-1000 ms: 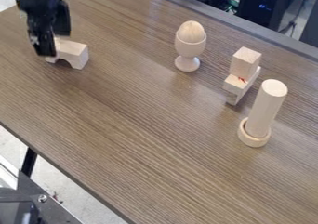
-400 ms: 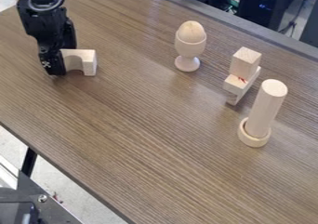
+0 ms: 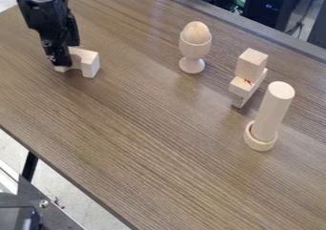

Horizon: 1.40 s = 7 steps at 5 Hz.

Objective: Move the arch to the right and lay down

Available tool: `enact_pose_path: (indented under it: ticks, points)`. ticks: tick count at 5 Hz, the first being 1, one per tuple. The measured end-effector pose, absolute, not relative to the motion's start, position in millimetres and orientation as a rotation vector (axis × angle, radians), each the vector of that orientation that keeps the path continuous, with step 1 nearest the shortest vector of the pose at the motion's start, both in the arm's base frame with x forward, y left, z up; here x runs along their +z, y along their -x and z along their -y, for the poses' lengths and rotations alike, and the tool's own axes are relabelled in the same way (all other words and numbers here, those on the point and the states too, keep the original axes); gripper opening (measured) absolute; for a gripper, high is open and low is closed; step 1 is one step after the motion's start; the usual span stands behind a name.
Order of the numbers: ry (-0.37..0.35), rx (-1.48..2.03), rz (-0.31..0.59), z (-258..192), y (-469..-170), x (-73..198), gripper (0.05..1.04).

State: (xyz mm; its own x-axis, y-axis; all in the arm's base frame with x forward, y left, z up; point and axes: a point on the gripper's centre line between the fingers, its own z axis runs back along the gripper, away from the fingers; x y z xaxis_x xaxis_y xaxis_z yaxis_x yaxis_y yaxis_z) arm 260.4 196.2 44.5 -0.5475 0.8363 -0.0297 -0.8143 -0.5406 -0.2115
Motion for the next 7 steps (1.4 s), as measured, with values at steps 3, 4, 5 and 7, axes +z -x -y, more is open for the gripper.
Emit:
enact_pose_path:
  ticks: [3,4,5,7]
  points:
    - [0.194,2.109,0.148,-180,-270,73,0.535]
    - [0.185,2.073,0.109,-173,-273,78,0.535]
    - [0.189,2.031,0.084,-160,-275,75,0.535]
    - [0.22,1.929,0.087,-122,-265,87,0.535]
